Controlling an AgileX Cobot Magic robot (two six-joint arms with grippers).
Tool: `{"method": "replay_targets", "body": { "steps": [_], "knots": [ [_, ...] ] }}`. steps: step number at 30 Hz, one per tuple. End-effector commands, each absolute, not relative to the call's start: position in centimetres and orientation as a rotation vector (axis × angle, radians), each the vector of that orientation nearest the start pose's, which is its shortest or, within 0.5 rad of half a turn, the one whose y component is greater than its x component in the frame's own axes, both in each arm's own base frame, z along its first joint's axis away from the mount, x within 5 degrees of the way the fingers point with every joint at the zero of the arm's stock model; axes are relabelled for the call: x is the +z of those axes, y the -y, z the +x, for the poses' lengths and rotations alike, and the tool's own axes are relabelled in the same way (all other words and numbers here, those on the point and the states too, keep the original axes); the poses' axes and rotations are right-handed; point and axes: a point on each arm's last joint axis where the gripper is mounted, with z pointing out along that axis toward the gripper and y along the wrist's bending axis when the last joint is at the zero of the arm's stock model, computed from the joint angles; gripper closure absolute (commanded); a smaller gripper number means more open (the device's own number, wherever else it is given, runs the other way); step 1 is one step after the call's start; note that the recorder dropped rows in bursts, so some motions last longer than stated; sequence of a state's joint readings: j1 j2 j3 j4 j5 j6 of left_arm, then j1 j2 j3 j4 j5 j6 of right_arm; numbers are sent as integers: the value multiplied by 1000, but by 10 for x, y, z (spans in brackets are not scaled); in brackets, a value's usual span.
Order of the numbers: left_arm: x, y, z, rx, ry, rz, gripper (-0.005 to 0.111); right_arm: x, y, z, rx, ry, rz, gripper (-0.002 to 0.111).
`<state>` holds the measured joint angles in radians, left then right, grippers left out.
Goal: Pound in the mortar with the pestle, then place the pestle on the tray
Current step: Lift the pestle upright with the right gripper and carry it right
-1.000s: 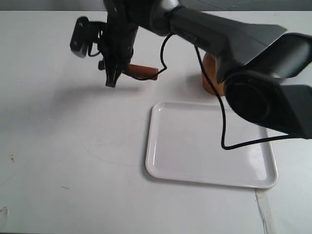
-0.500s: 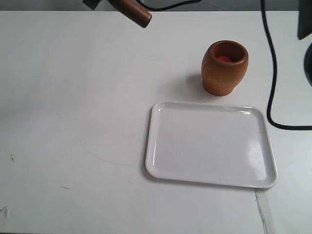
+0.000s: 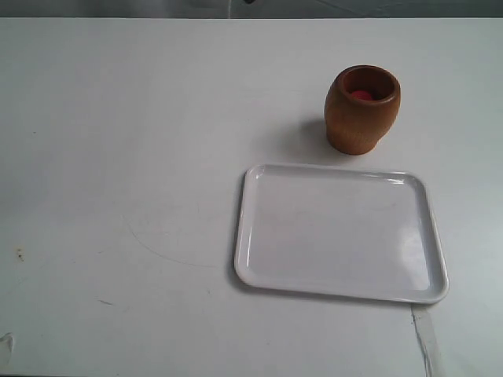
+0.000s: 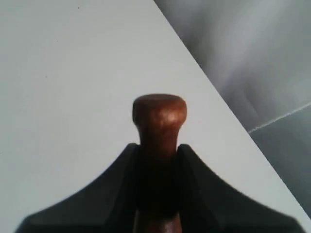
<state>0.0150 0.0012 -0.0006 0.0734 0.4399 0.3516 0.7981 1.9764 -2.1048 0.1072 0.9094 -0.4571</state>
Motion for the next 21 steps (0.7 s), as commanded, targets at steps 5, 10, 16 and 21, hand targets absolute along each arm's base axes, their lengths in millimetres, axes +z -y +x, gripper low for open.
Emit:
{"method": "replay_targets", "body": {
  "steps": [5, 10, 16, 21],
  "knots": [
    [174, -3, 51, 302, -1897, 361, 107, 385, -296, 289, 316, -1694, -1115, 108],
    [174, -3, 51, 302, -1897, 361, 107, 368, -252, 272, 320, -1601, -933, 108],
    [174, -3, 51, 302, -1897, 361, 107, 335, -188, 252, 321, -1496, -653, 108],
    [174, -3, 51, 302, -1897, 361, 107, 287, -154, 222, 371, -1254, -423, 108]
  ]
}}
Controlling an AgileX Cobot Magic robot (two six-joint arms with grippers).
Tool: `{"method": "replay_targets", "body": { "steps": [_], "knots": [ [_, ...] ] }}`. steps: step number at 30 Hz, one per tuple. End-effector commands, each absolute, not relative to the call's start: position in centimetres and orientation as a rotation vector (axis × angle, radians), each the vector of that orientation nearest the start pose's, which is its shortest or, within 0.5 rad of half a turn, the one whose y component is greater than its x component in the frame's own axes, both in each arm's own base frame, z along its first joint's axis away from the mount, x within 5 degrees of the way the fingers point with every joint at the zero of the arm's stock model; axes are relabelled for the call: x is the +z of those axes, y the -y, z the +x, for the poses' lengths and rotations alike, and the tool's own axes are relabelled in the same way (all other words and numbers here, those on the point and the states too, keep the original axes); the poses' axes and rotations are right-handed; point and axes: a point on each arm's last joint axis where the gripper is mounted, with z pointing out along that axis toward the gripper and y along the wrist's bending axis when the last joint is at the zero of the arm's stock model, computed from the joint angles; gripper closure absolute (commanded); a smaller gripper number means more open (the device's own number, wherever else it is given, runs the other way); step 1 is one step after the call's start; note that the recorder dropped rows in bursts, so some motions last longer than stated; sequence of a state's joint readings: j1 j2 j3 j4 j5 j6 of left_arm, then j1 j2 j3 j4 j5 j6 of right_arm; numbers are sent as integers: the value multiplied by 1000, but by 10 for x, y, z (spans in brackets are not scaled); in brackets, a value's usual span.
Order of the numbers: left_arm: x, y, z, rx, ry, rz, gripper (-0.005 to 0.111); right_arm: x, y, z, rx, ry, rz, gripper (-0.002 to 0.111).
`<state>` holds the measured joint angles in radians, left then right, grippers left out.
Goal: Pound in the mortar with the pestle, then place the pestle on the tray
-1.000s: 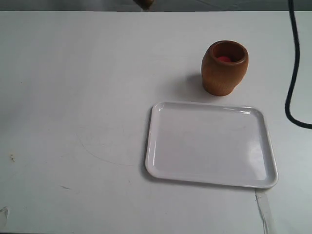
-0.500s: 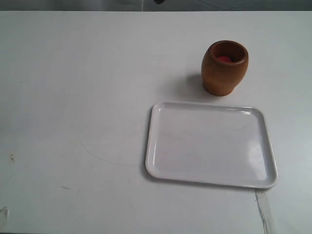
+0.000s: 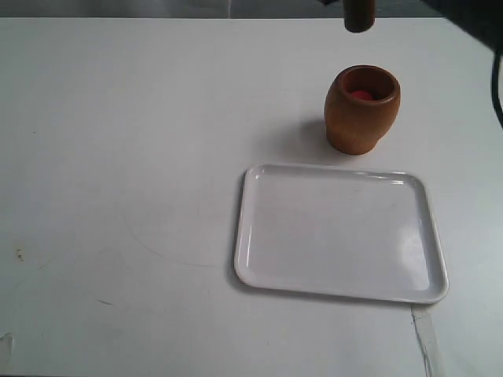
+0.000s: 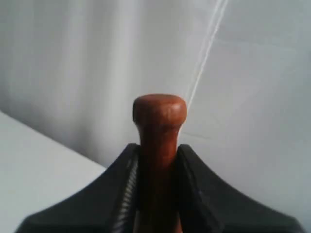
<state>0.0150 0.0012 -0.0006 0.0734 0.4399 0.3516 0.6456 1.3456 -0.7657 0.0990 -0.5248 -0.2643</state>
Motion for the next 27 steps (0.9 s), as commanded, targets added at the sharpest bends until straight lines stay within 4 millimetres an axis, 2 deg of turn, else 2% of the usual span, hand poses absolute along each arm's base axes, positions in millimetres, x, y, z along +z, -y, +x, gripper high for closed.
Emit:
{"method": "replay_targets", "body": {
  "steps": [1, 2, 5, 7, 11, 19, 27],
  "knots": [
    [174, -3, 51, 302, -1897, 361, 107, 280, -152, 221, 365, -1257, -411, 108],
    [174, -3, 51, 302, -1897, 361, 107, 268, -152, 223, 354, -1280, -401, 108],
    [174, -3, 51, 302, -1897, 361, 107, 250, -155, 233, 327, -1291, -385, 108],
    [174, -3, 51, 302, -1897, 361, 107, 239, -148, 243, 283, -1303, -275, 108],
    [174, -3, 51, 302, -1897, 361, 107, 213, -138, 261, 303, -1380, -243, 108],
    [174, -3, 51, 302, -1897, 361, 107, 188, -137, 270, 311, -1456, -277, 108],
    [174, -3, 51, 302, -1897, 361, 107, 164, -148, 293, 301, -1507, -261, 108]
  ]
}}
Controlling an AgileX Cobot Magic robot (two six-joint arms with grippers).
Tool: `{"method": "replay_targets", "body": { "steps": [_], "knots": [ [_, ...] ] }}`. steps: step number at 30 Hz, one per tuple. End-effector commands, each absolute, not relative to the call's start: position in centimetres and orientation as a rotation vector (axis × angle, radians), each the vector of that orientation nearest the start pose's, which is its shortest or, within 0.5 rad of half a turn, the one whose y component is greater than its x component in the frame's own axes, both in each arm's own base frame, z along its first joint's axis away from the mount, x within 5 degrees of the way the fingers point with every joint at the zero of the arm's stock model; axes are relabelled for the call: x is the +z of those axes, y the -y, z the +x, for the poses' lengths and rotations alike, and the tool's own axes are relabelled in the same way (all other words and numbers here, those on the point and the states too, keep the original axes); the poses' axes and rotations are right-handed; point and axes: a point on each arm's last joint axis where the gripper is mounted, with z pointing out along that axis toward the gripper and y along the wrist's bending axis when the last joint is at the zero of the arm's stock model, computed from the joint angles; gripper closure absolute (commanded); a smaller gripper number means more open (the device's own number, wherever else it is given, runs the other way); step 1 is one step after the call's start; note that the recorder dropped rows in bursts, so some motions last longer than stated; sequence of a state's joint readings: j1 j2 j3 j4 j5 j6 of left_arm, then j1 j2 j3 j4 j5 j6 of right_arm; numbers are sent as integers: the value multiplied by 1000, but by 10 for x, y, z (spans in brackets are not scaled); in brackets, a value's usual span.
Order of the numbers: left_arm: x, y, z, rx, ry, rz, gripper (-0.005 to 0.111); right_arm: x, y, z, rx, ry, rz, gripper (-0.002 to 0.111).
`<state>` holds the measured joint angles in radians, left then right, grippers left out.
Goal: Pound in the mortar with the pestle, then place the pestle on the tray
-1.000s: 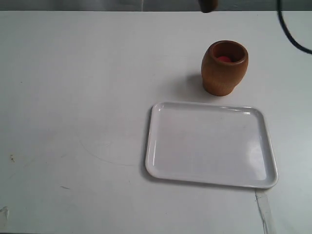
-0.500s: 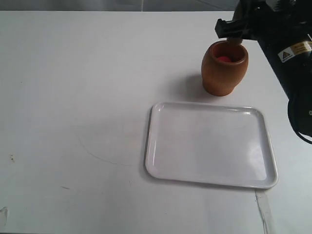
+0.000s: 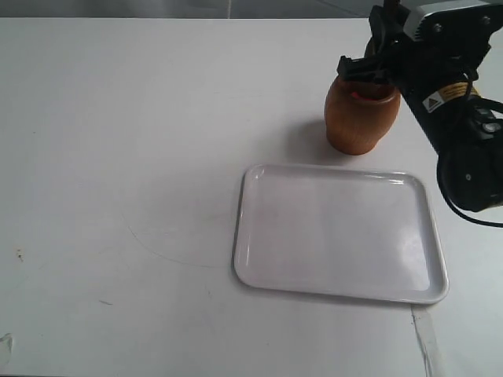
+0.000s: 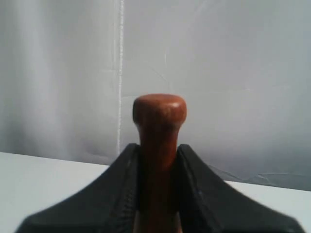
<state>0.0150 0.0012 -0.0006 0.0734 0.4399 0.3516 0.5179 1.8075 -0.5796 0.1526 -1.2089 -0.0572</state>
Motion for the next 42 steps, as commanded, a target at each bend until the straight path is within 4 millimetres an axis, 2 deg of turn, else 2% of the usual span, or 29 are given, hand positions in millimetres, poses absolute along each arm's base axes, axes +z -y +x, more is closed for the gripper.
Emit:
{"method": "replay_targets", "body": {
  "steps": [1, 7, 11, 14, 22, 26, 30, 39, 42],
  "knots": [
    [174, -3, 51, 302, -1897, 361, 107, 159, -148, 295, 294, -1522, -256, 108],
    [174, -3, 51, 302, -1897, 361, 107, 130, -149, 297, 277, -1609, -264, 108],
    [174, -3, 51, 302, -1897, 361, 107, 125, -149, 297, 285, -1623, -270, 108],
    [174, -3, 51, 302, -1897, 361, 107, 139, -147, 297, 260, -1580, -257, 108],
    [174, -3, 51, 302, -1897, 361, 107, 215, -142, 286, 283, -1353, -228, 108],
    [174, -3, 51, 302, -1897, 361, 107, 225, -141, 283, 291, -1322, -225, 108],
    [174, -3, 51, 302, -1897, 361, 107, 213, -143, 286, 282, -1357, -238, 108],
    [174, -3, 51, 302, -1897, 361, 107, 144, -150, 296, 301, -1567, -262, 108],
    [174, -3, 51, 302, -1897, 361, 107, 138, -152, 296, 314, -1580, -285, 108]
  ]
}}
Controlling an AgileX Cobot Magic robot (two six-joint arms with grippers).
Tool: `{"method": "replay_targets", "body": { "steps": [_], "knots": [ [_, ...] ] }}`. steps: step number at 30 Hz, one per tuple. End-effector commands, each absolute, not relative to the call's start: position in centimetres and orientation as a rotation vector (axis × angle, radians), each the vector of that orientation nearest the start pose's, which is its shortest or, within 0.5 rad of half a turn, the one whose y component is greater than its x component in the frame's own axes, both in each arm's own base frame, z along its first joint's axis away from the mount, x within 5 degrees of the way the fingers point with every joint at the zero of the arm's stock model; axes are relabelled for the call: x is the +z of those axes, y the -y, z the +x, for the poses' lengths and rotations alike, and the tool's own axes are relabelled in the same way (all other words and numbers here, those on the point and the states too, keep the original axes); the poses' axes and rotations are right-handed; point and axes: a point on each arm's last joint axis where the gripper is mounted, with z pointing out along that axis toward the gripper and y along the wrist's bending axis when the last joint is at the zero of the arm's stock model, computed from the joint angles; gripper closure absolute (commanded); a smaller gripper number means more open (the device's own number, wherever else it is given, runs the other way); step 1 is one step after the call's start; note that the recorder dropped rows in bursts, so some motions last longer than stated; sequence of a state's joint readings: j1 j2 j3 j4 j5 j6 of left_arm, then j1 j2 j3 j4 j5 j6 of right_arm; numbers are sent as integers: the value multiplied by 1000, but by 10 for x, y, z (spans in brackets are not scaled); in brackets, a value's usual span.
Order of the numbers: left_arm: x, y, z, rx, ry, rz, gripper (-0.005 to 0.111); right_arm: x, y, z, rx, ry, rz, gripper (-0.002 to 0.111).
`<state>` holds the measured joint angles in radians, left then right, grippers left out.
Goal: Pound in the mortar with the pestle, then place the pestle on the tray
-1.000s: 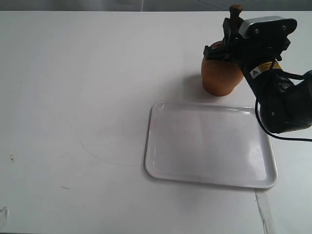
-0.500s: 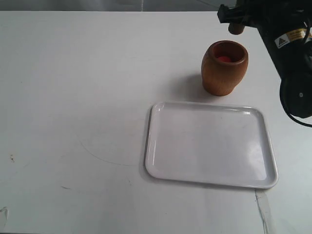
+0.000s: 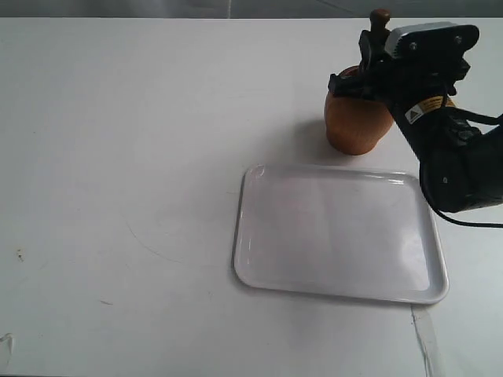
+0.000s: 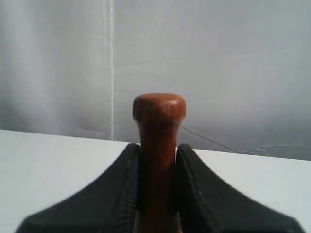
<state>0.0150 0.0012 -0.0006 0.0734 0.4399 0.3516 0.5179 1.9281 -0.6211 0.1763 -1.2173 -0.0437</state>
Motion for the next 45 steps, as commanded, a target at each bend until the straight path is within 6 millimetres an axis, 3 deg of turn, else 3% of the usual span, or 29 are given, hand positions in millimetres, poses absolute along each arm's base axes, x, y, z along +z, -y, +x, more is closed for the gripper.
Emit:
{"method": "replay_targets", "body": {
  "steps": [1, 5, 13, 16, 21, 30, 34, 37, 41, 45],
  "knots": [
    [174, -3, 51, 302, -1897, 361, 107, 138, -152, 296, 314, -1580, -285, 108],
    [174, -3, 51, 302, -1897, 361, 107, 155, -149, 295, 278, -1529, -283, 108],
    [174, -3, 51, 302, -1897, 361, 107, 244, -139, 277, 289, -1260, -231, 108],
    [174, -3, 51, 302, -1897, 361, 107, 258, -136, 271, 286, -1213, -224, 108],
    [174, -3, 51, 302, -1897, 361, 107, 239, -140, 278, 252, -1296, -271, 108],
    [174, -3, 51, 302, -1897, 361, 107, 149, -149, 296, 247, -1558, -316, 108],
    [174, -3, 51, 302, -1897, 361, 107, 142, -150, 296, 244, -1572, -319, 108],
    [174, -3, 51, 302, -1897, 361, 107, 163, -149, 294, 261, -1497, -306, 108],
    [174, -3, 51, 302, -1897, 361, 107, 230, -143, 280, 305, -1298, -255, 108],
    [174, -3, 51, 302, -1897, 361, 107, 259, -138, 271, 315, -1209, -231, 108]
  ]
}}
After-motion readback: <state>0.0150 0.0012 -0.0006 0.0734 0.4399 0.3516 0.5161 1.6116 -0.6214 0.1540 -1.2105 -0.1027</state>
